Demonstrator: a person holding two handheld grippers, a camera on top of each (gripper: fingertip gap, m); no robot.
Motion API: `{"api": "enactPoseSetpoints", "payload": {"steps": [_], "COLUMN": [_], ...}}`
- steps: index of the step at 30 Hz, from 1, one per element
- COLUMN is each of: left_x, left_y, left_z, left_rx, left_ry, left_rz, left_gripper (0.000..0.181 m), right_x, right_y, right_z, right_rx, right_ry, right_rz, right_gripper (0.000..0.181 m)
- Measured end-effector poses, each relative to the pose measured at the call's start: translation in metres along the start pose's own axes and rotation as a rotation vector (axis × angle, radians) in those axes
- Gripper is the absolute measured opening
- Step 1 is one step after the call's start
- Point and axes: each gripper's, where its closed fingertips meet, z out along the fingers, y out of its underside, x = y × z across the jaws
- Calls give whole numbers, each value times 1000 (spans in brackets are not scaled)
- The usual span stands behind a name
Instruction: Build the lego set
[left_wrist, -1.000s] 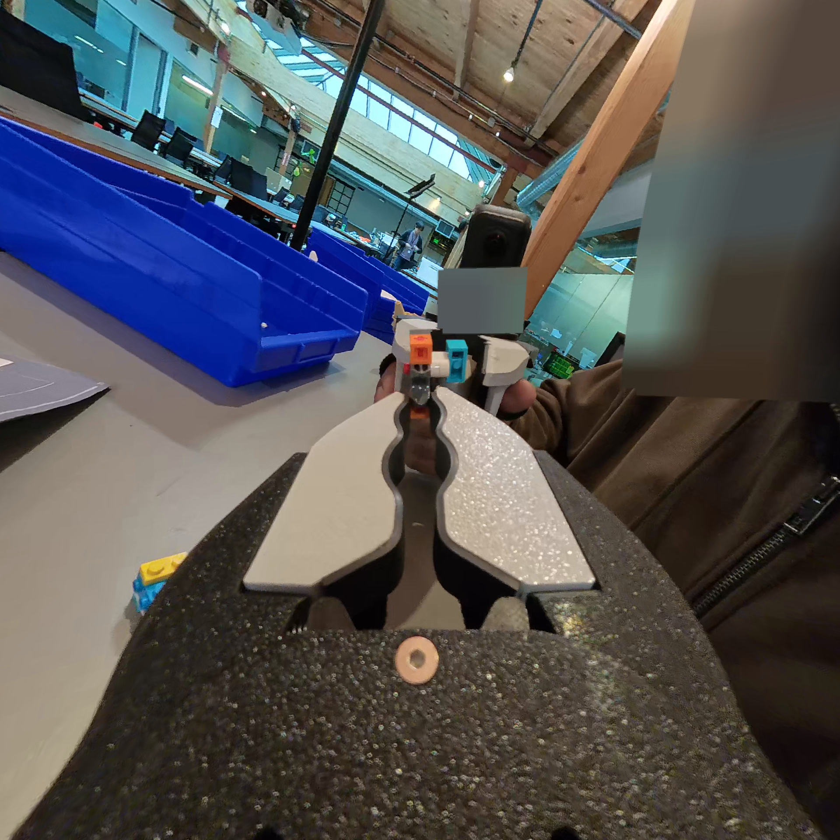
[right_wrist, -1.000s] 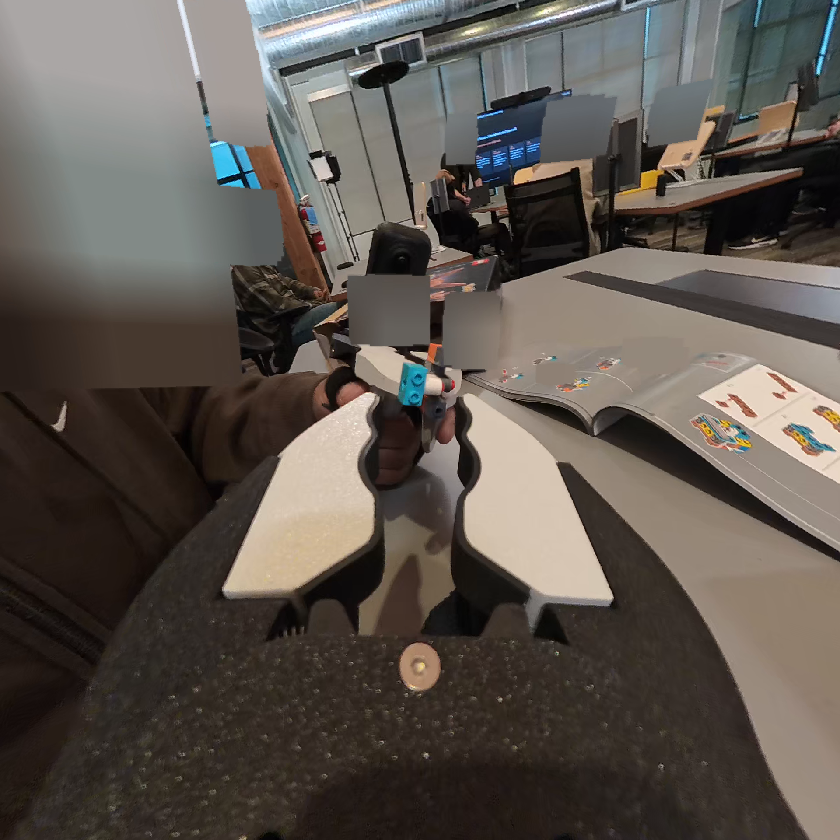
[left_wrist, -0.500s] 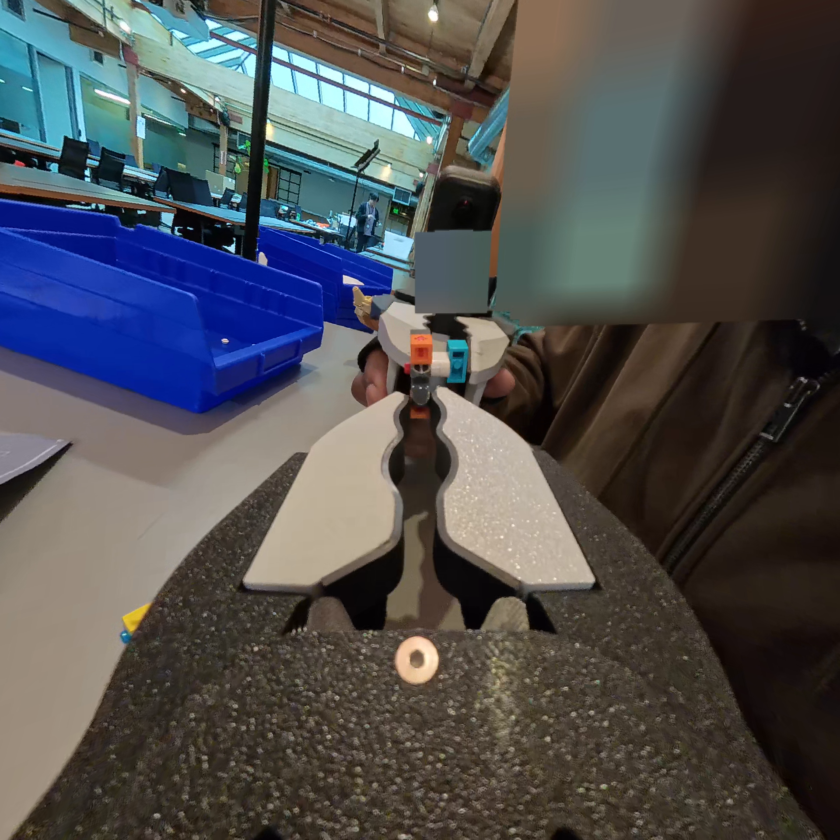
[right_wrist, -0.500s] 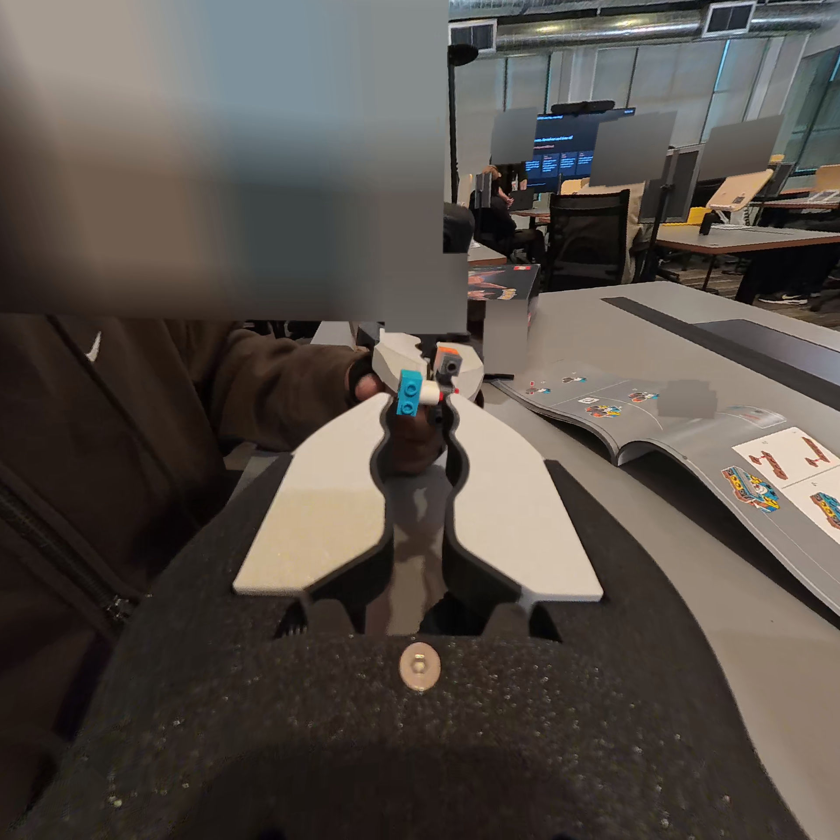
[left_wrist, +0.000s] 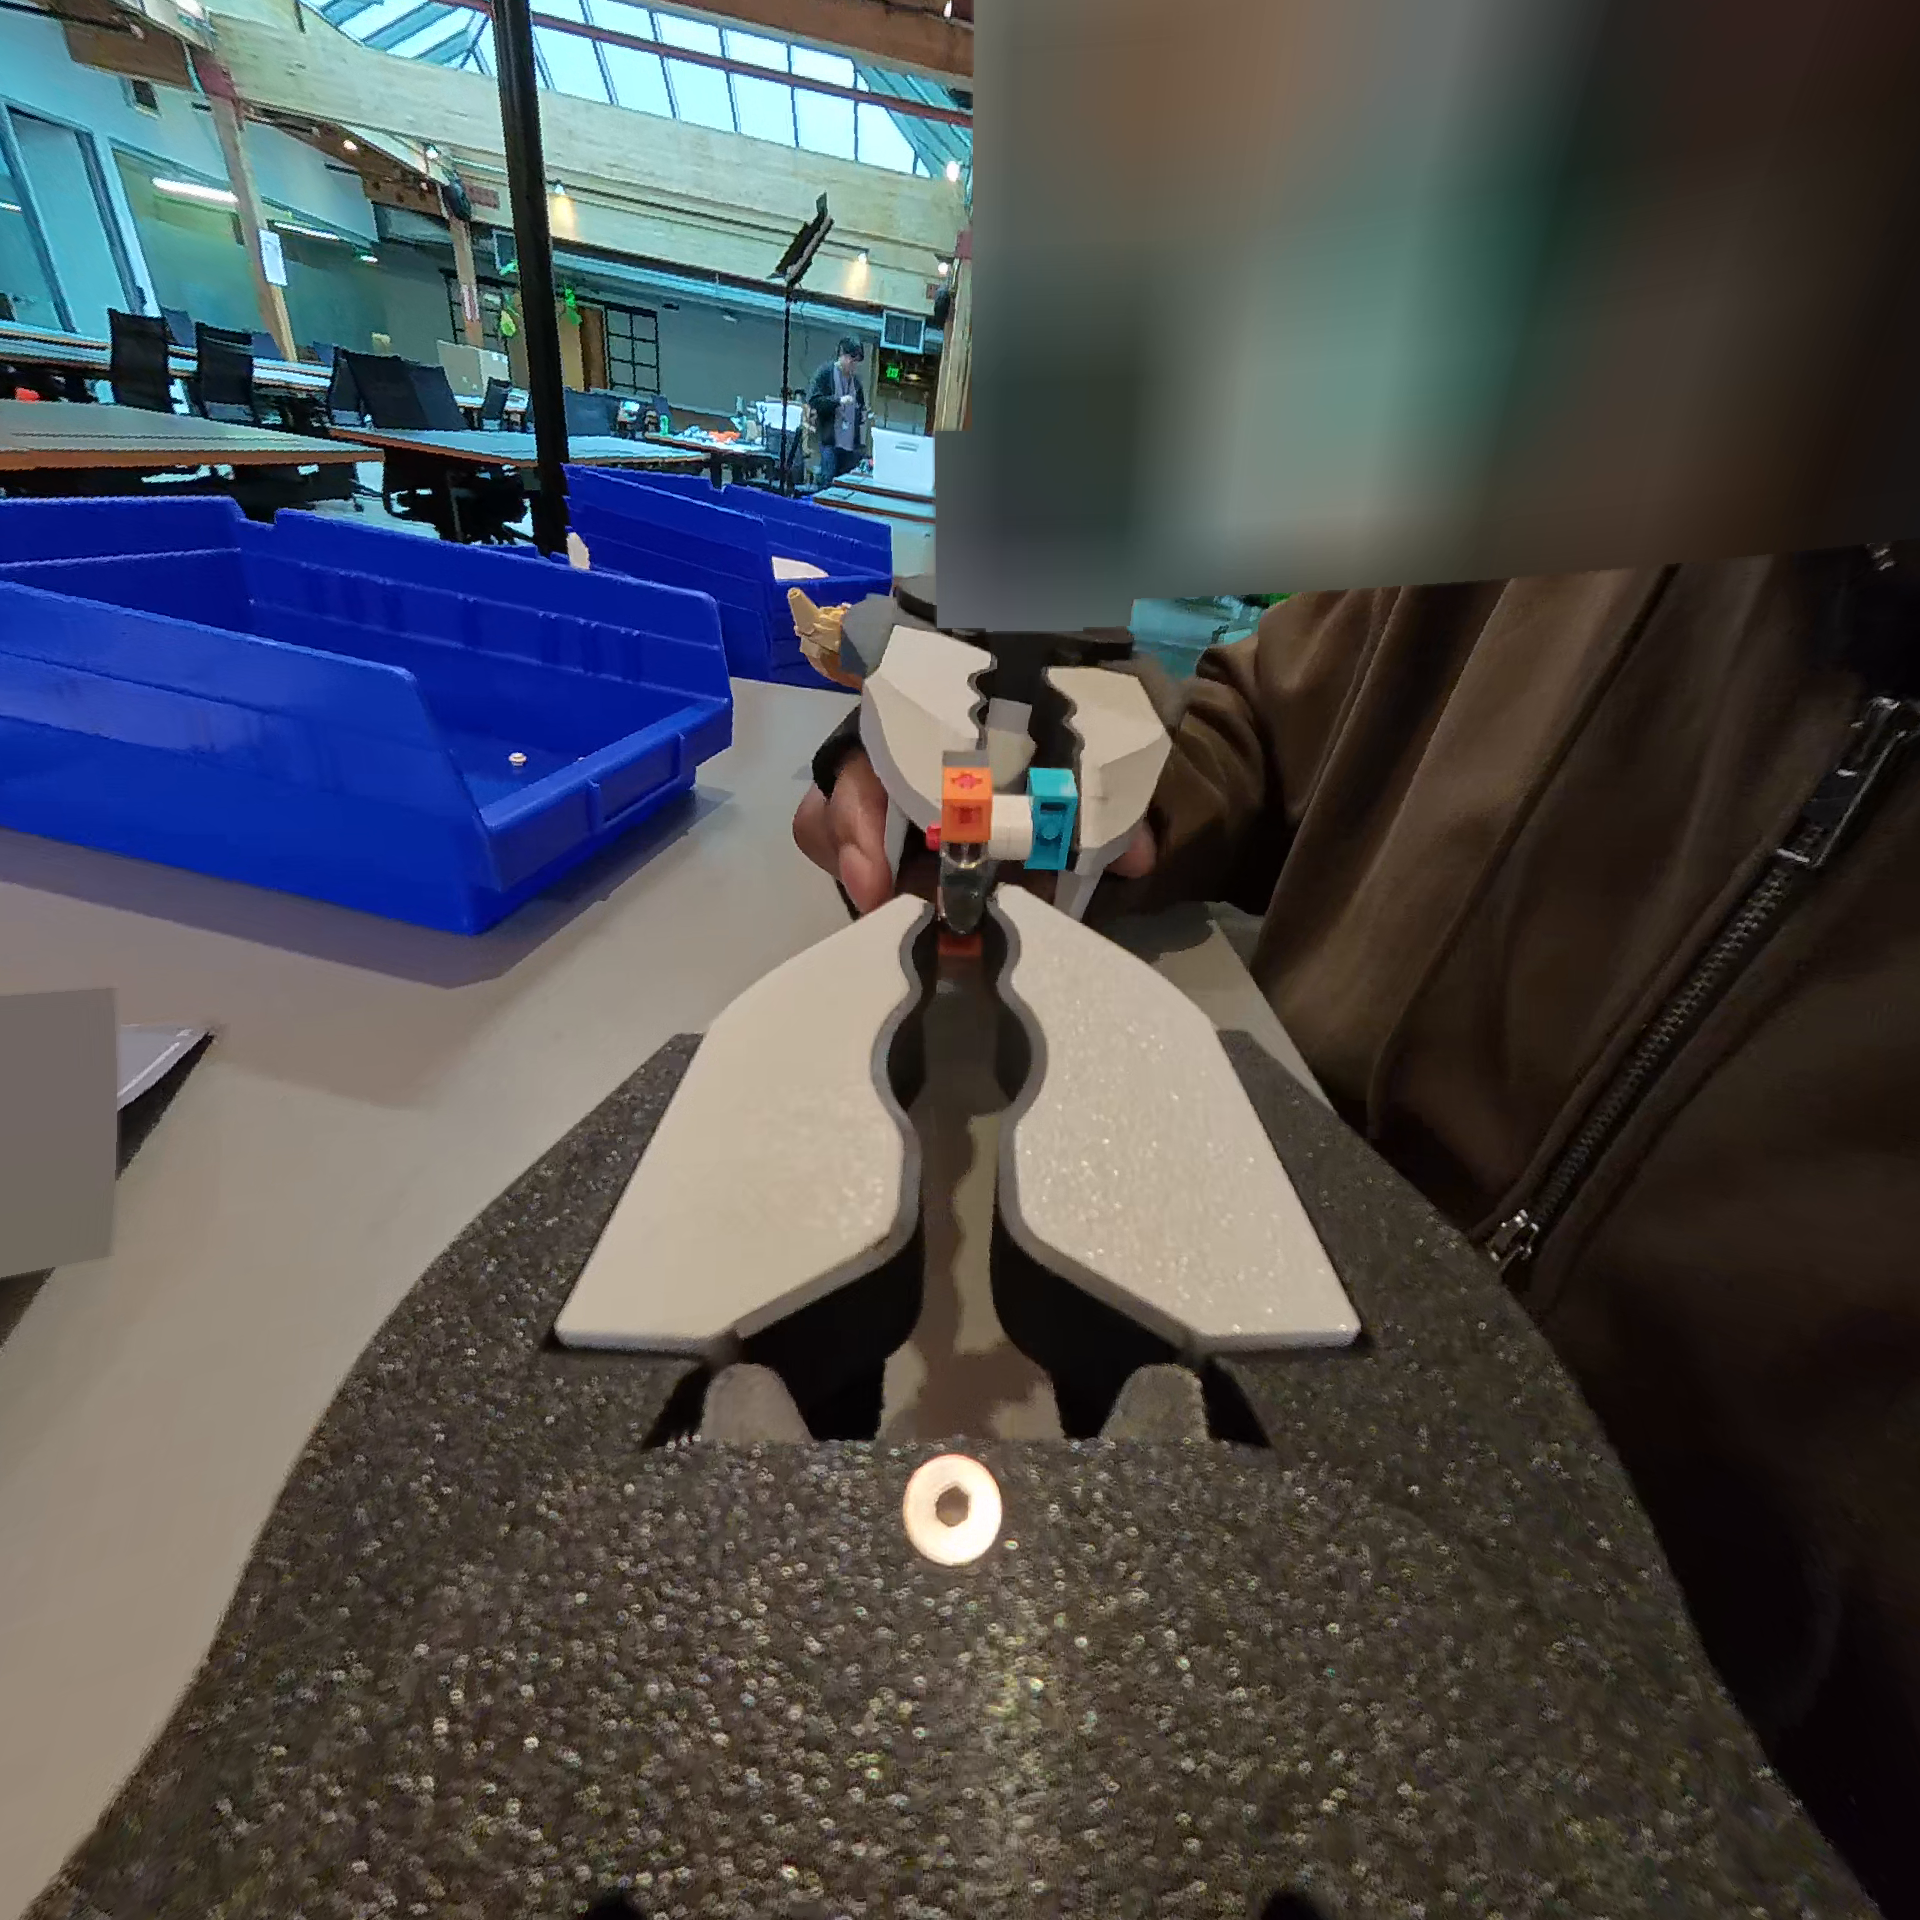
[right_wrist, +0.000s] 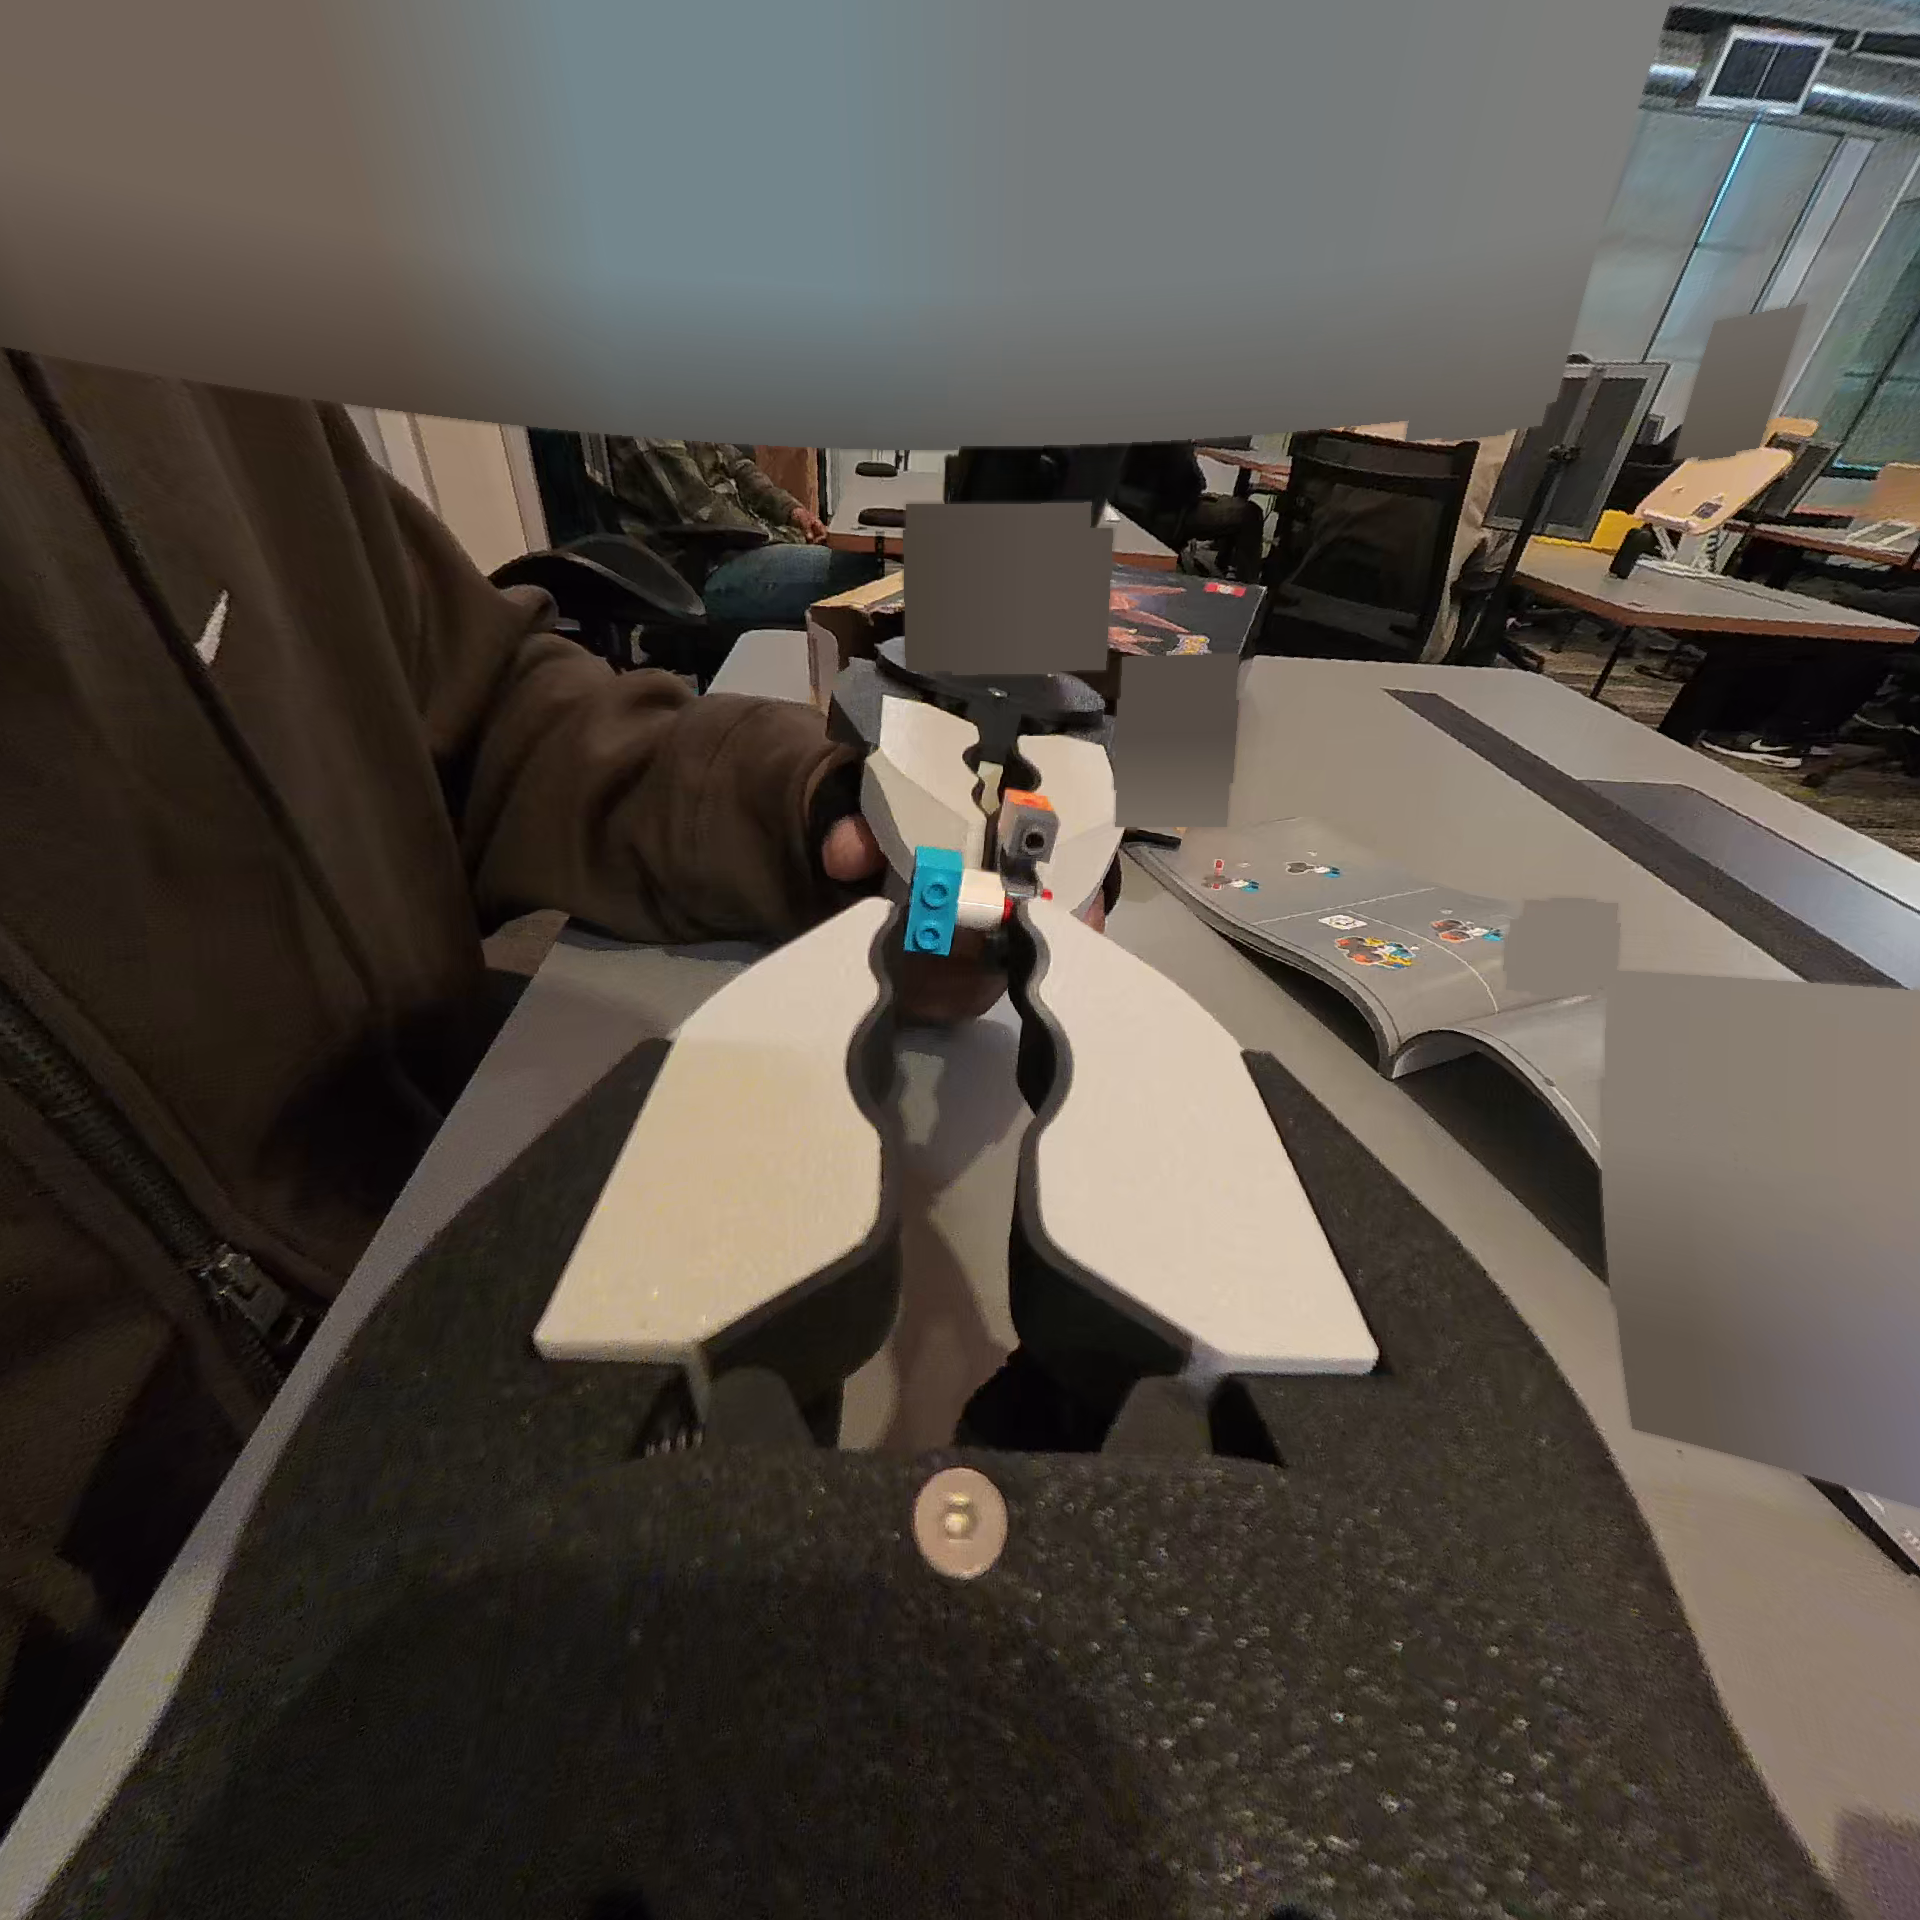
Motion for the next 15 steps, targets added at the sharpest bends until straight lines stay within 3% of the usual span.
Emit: {"api": "enactPoseSetpoints", "payload": {"steps": [7, 9, 12, 15], "left_x": [-6, -9, -14, -9], "left_y": [7, 9, 5, -1], "left_z": [1, 0, -4, -2], "left_rx": [-65, -95, -123, -121], "left_ry": [-60, -92, -165, -210], "left_rz": [49, 75, 182, 357], "left_gripper": [9, 24, 36, 33], "right_x": [4, 5, 10, 14], "right_y": [9, 15, 21, 28], "right_z": [1, 2, 3, 4], "right_rx": [-63, -98, -139, -186], "right_ry": [13, 22, 49, 79], "right_rz": [-8, -12, -13, -28], "right_gripper": [18, 18, 18, 18]}}
